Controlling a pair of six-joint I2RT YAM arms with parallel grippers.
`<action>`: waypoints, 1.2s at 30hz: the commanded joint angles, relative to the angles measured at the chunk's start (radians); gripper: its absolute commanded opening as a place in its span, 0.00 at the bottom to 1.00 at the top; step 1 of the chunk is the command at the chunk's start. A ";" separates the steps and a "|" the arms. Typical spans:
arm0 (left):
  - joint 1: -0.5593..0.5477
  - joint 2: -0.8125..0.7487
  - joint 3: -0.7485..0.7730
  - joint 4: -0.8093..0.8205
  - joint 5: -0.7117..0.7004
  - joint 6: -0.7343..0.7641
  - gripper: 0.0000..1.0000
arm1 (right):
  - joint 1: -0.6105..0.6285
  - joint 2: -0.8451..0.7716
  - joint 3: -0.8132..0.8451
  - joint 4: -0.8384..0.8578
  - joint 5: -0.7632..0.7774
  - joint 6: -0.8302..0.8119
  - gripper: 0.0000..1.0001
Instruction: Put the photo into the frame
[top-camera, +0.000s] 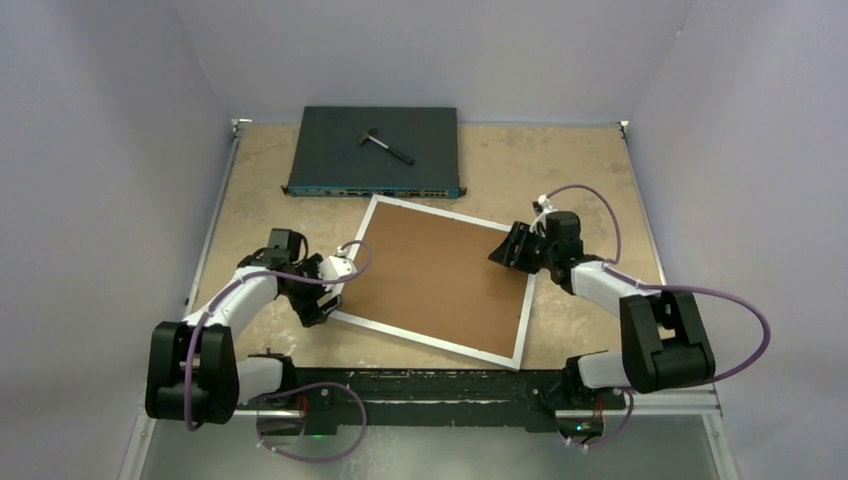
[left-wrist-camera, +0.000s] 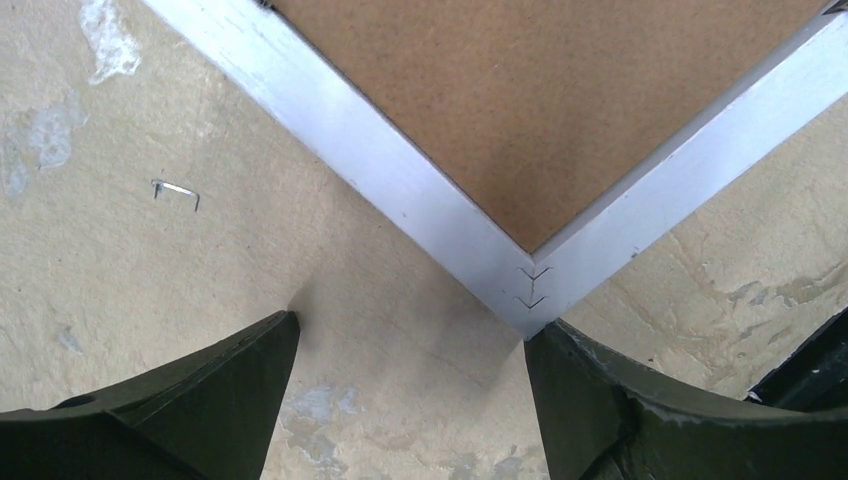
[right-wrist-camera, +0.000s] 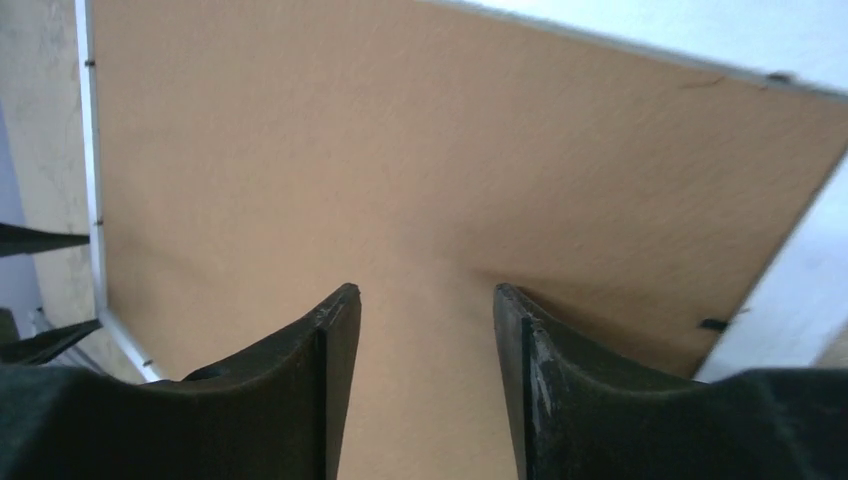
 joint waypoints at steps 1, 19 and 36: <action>0.098 0.085 0.005 0.288 -0.158 -0.024 0.79 | 0.041 -0.028 0.047 -0.235 0.012 0.031 0.58; 0.156 0.249 0.344 0.153 0.079 -0.187 0.84 | -0.098 0.199 0.274 -0.267 0.329 0.031 0.75; 0.183 0.281 0.328 0.098 0.169 -0.158 0.78 | 0.109 0.160 0.099 -0.095 0.123 0.145 0.66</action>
